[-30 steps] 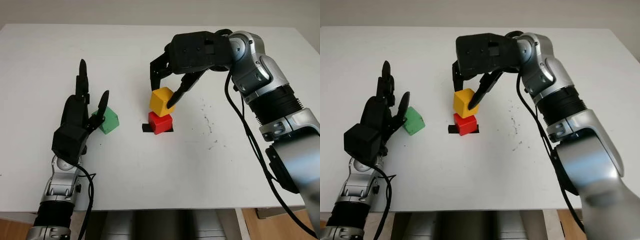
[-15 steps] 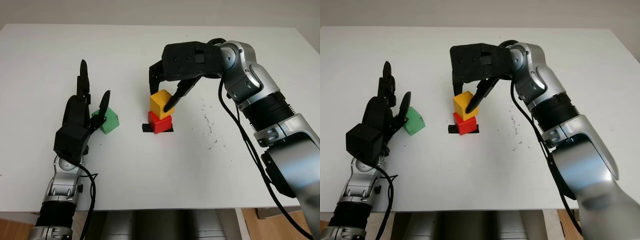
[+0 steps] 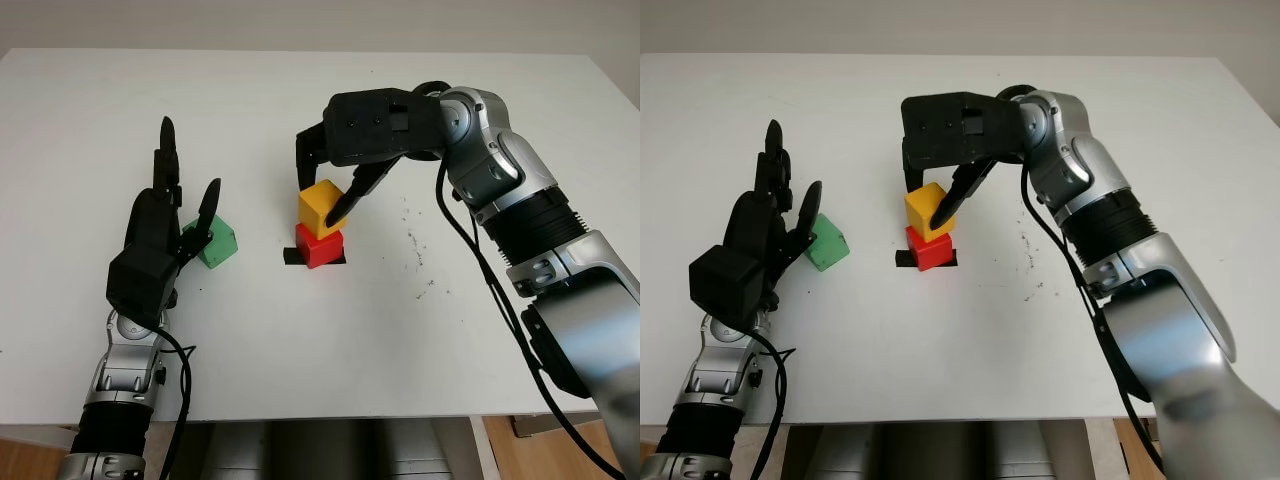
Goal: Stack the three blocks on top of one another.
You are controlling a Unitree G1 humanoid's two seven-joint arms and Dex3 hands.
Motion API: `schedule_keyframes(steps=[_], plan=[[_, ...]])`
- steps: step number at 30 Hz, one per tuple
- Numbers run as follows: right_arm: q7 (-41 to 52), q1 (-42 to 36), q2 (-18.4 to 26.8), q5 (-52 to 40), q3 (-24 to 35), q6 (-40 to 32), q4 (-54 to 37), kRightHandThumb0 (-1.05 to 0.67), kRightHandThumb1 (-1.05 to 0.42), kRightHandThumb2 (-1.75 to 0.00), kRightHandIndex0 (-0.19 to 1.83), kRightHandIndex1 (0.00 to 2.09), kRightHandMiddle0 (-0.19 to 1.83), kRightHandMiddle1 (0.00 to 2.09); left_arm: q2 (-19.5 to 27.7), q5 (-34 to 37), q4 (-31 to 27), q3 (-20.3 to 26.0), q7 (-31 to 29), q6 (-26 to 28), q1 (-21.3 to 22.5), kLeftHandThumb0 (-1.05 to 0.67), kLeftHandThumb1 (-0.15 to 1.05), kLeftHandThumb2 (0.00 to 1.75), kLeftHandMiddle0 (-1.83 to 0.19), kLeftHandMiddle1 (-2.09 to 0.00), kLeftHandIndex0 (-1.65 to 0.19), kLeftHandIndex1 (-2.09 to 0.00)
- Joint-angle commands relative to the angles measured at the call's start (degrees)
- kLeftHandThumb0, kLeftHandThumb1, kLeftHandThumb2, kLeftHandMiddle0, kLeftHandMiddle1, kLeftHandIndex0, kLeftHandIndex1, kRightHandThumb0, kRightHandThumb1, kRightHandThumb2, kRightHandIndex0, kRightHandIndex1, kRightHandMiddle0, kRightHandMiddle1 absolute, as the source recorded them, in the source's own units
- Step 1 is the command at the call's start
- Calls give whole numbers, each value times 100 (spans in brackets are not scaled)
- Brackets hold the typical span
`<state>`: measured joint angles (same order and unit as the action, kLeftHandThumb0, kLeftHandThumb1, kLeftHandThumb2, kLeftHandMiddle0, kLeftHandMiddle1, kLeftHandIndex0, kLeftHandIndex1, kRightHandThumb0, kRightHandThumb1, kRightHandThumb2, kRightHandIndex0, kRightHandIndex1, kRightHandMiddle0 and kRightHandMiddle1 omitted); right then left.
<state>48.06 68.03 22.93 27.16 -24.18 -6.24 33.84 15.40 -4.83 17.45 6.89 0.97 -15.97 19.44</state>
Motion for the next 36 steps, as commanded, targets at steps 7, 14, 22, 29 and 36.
schedule_keyframes(steps=[7,14,22,29,36], plan=[[160,-76,-23,-29,-40,-138,-156,-40,-90,-5,33,6,35,177,-36,-16,-63,-20,12,-22,-105,-78,105,51,16,-5,17,-5],[223,-108,-15,-19,-34,-222,-250,-40,-90,-5,33,6,37,172,-34,28,-105,-16,-47,-7,-124,-77,105,51,17,-5,18,-5],[178,-123,-17,-28,-40,-213,-234,-40,-90,-5,33,5,37,173,-61,26,-126,-10,-23,4,-133,-77,105,51,17,-5,17,-5],[154,-135,-10,-55,-19,-151,-187,-40,-90,-5,30,4,36,175,-60,-12,-156,-26,-22,9,-152,-76,105,52,17,-5,18,-5],[-4,-176,119,63,-139,638,-69,-44,-92,-6,39,9,29,156,-57,-67,-182,-18,16,43,-167,-77,105,52,16,-6,17,-5]])
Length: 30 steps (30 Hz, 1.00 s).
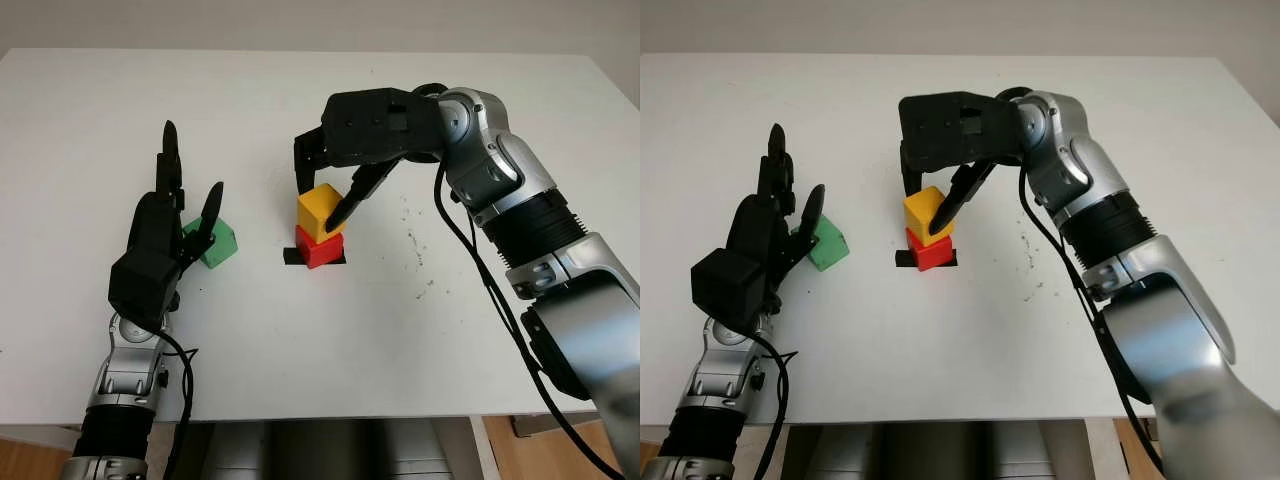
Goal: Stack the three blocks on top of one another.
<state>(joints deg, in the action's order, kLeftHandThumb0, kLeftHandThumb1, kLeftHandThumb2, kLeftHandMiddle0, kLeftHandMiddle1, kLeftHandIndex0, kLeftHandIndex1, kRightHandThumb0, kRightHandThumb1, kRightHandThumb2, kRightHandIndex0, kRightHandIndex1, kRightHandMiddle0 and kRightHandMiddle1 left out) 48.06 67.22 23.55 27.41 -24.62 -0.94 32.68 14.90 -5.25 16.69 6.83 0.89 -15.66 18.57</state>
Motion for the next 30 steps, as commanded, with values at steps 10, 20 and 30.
schedule_keyframes(steps=[10,20,30], plan=[[72,-121,92,-66,-6,430,39,-59,-87,-5,17,0,3,79,-12,-4,-68,-15,25,-25,-65,-77,105,52,16,-5,17,-5],[654,-1,374,-382,163,401,-272,-87,-87,-6,-18,0,-19,2,-20,1,-124,-8,18,47,-74,-78,105,51,17,-5,18,-5],[492,-506,930,-1582,1670,-760,-1724,-96,-103,-17,-19,0,-19,0,57,-10,-197,11,-3,129,-115,-78,105,51,16,-5,18,-5]])
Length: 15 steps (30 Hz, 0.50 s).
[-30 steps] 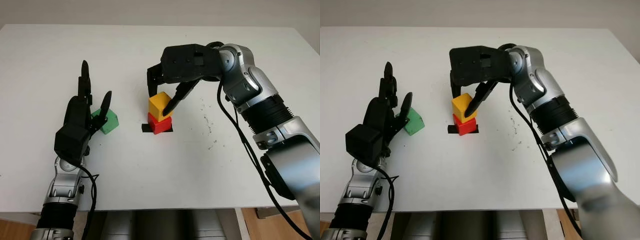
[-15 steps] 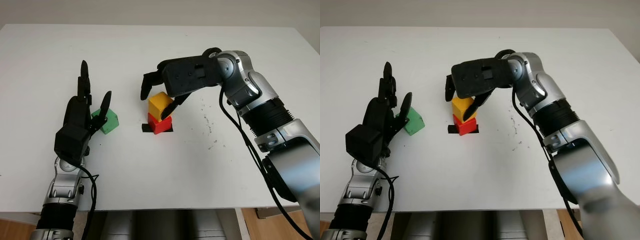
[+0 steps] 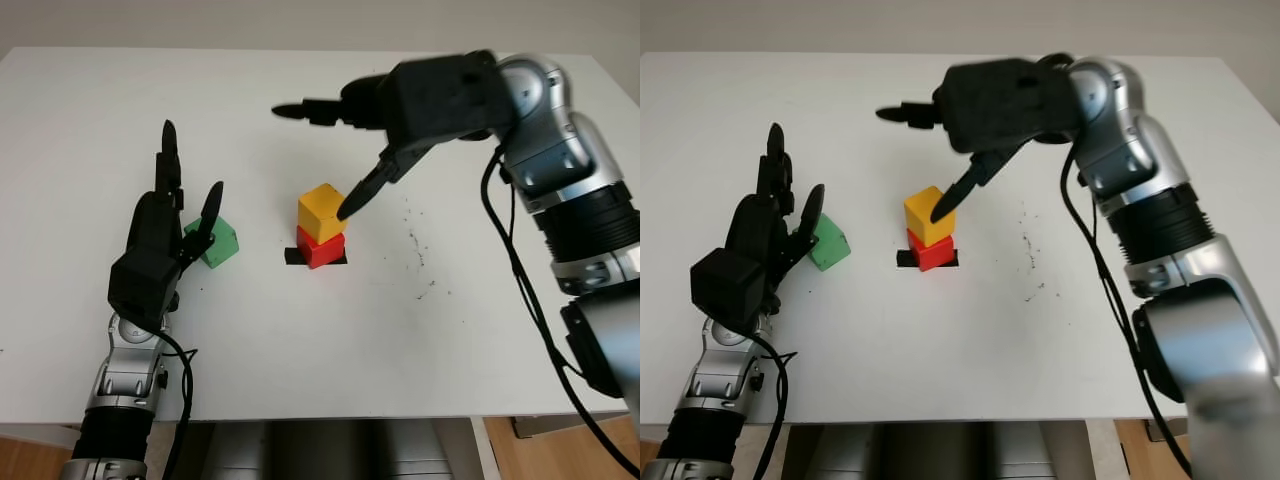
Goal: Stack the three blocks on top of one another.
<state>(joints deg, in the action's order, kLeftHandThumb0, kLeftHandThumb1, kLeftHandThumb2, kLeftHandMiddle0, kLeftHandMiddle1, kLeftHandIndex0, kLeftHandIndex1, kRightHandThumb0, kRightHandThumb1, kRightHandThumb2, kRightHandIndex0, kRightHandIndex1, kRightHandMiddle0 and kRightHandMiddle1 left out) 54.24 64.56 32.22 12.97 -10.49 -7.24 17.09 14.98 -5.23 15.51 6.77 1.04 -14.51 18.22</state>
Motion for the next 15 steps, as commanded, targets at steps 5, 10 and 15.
schedule_keyframes(steps=[5,10,15], plan=[[-1362,-1239,38,-404,970,-28,-540,-85,-105,-58,-19,0,-19,0,119,-12,-157,26,-62,59,-126,-78,105,50,16,-6,17,-5],[-1947,-1860,-100,-831,1368,-593,-616,-78,-105,-59,-19,0,-19,0,219,-7,-342,69,-136,221,-187,-78,105,45,15,-6,16,-6],[-2190,-2334,-139,-1069,1451,-707,-553,-76,-105,-63,-19,0,-19,0,467,-159,-735,110,-208,494,-271,-78,105,38,15,-5,15,-6]])
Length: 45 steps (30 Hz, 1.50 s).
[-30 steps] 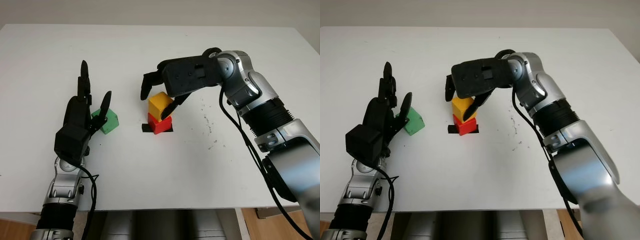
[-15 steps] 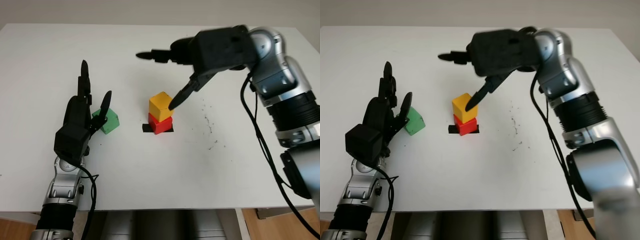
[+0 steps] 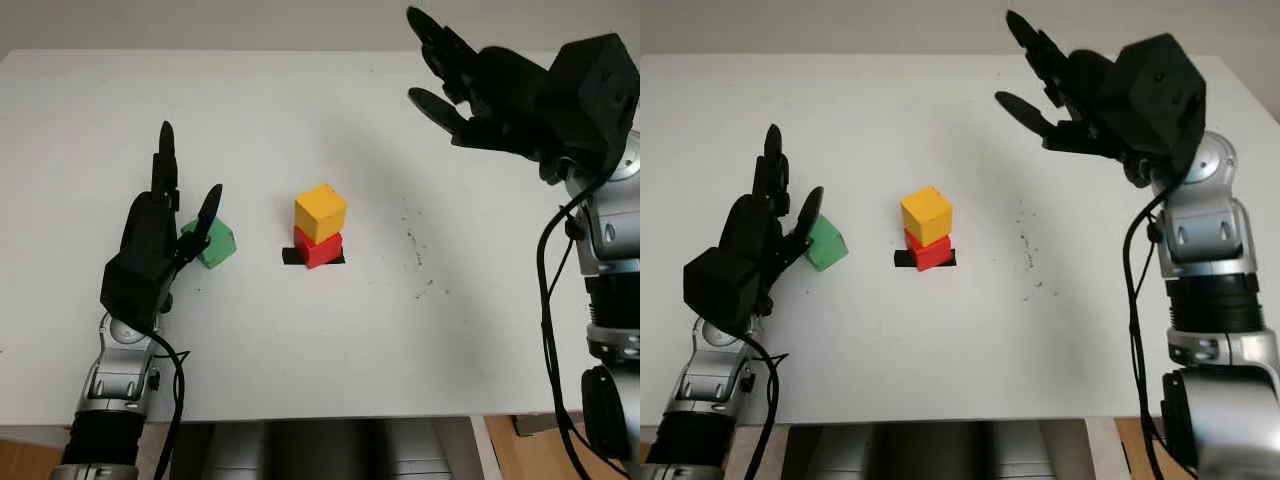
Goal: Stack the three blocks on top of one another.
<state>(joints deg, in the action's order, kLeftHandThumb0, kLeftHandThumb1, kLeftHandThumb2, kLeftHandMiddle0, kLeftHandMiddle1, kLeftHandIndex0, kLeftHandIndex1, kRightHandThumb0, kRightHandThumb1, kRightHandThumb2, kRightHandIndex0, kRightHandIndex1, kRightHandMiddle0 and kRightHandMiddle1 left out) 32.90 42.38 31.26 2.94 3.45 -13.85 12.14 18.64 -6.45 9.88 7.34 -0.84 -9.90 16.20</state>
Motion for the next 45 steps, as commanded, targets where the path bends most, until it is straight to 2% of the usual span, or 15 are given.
schedule_keyframes(steps=[1,9,13,16,19,24,26,29,32,35,37,45], plan=[[-101,-193,-93,-143,80,-130,-66,-76,-105,-66,-19,0,-19,0,154,-89,-260,59,-27,102,-88,-78,105,36,15,-6,16,-6],[-766,-751,-645,-557,209,-284,-138,-75,-105,-74,-19,0,-19,0,396,-105,-888,119,-292,669,-168,-80,105,24,15,-5,16,-5],[-735,-936,-666,-565,92,-171,-190,-72,-105,-79,-19,0,-19,0,576,-260,-1150,78,-436,944,-200,-79,105,21,15,-5,17,-5],[-725,-1030,-686,-620,113,-98,-204,-73,-105,-78,-19,0,-19,0,804,-626,-1486,32,-529,1347,-229,-79,105,22,12,-6,16,-5],[-758,-1101,-682,-634,127,-64,-241,-74,-105,-77,-19,0,-19,0,1016,-1009,-1986,17,-678,2017,-207,-80,105,19,6,-8,13,-7],[-852,-1181,-643,-573,120,-88,-308,-73,-105,-78,-19,0,-19,0,1742,-1743,-2506,-141,-1255,2495,-143,-83,105,20,11,-5,7,-8],[-877,-1212,-654,-605,146,-119,-315,-73,-105,-76,-19,0,-19,0,2068,-1910,-2538,-198,-1594,2533,-3,-84,105,14,4,-7,-2,-12],[-904,-1235,-666,-621,135,-252,-390,-71,-105,-76,-19,0,-19,0,2545,-1879,-2376,-206,-2138,2415,195,-83,103,8,-4,-8,-10,-12],[-910,-1252,-688,-658,147,-286,-395,-70,-105,-76,-19,0,-19,0,3136,-1687,-2102,-262,-2903,2150,532,-80,100,5,-1,-5,-9,-9],[-893,-1265,-665,-653,126,-297,-408,-71,-105,-75,-19,0,-19,0,3627,-1695,-1716,-438,-3367,1526,896,-78,96,4,2,-4,-8,-7],[-863,-1266,-659,-674,127,-292,-399,-71,-105,-76,-19,0,-19,0,3781,-1727,-1524,-537,-3483,1228,1052,-77,94,4,4,-4,-7,-6],[-867,-1270,-650,-647,87,-366,-459,-70,-105,-78,-19,0,-19,0,4024,-2066,-875,-1043,-3791,304,1633,-56,82,3,11,-4,-15,-7]])
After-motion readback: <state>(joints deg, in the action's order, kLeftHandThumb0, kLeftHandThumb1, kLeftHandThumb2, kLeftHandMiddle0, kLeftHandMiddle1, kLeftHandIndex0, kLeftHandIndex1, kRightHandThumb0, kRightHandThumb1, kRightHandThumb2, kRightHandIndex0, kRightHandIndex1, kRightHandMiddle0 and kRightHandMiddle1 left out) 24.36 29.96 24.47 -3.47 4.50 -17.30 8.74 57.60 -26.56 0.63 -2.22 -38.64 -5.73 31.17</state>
